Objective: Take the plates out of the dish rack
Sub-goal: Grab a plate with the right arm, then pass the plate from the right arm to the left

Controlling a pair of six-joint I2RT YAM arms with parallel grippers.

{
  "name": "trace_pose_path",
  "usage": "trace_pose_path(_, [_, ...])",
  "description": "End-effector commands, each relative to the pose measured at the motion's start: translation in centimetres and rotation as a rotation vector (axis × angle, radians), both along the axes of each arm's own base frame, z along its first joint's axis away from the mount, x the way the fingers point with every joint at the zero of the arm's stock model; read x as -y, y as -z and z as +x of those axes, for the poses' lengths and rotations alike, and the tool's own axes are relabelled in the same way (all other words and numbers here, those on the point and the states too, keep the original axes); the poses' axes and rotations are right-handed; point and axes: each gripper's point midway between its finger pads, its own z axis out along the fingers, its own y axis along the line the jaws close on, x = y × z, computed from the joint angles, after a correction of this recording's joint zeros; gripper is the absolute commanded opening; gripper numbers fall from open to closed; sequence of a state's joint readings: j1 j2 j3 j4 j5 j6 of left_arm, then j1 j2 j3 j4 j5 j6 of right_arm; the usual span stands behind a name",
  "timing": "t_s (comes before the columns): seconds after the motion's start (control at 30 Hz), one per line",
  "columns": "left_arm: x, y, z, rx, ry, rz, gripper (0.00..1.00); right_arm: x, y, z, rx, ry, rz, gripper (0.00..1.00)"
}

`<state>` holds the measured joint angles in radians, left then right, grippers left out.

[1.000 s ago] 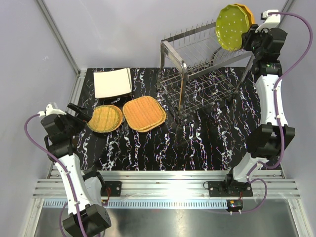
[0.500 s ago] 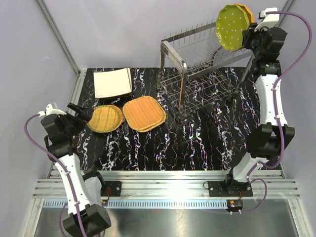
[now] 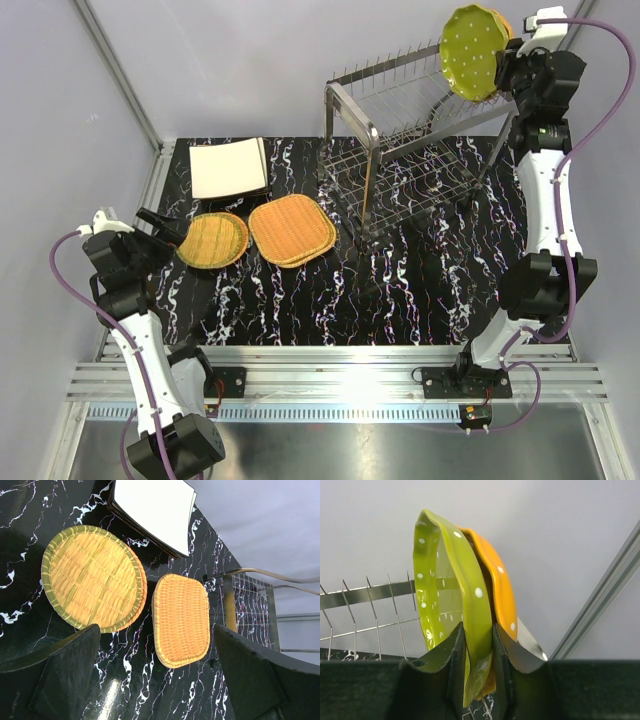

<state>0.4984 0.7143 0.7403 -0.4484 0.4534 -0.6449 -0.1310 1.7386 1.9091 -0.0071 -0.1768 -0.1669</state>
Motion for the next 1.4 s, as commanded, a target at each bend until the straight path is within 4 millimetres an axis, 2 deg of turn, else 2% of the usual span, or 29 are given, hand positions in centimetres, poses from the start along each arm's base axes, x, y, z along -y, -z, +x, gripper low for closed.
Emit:
trace_pose_path(0.0, [0.3, -2.3, 0.6, 0.079, 0.030, 0.013, 0.99, -0.6, -14.6, -5.8, 0.435, 0.025, -0.080, 0.00])
trace_pose_path(0.27, [0.9, -2.9, 0.9, 0.105, 0.058, -0.016, 0.99, -1.5, -16.3, -6.1, 0.476, 0.020, -0.109, 0.00])
trace_pose_path(0.57, [1.5, -3.4, 1.0, 0.125, 0.089, -0.041, 0.99, -2.1, -16.3, -5.9, 0.478, 0.012, -0.130, 0.00])
trace_pose_path(0.67, [2.0, -3.8, 1.1, 0.145, 0.112, -0.051, 0.99, -2.6, -16.9, -6.2, 0.502, 0.007, -0.156, 0.00])
trace_pose_path(0.83, [3.1, -5.0, 1.4, 0.179, 0.159, -0.065, 0.99, -3.3, -17.6, -6.0, 0.511, -0.006, -0.154, 0.00])
trace_pose_path(1.03, [4.4, -6.2, 1.5, 0.217, 0.205, -0.087, 0.99, -3.9, -17.0, -5.5, 0.502, -0.016, -0.168, 0.00])
trace_pose_path(1.23, [6.7, -7.8, 1.9, 0.259, 0.271, -0.103, 0.99, -4.6, -17.8, -5.5, 0.525, -0.026, -0.188, 0.00])
trace_pose_path(1.27, [7.6, -8.1, 1.9, 0.261, 0.298, -0.107, 0.99, -4.6, -17.9, -5.5, 0.524, -0.026, -0.187, 0.00])
trace_pose_path(1.37, [8.4, -8.6, 2.3, 0.270, 0.313, -0.110, 0.99, -4.7, -17.6, -5.3, 0.515, -0.030, -0.184, 0.00])
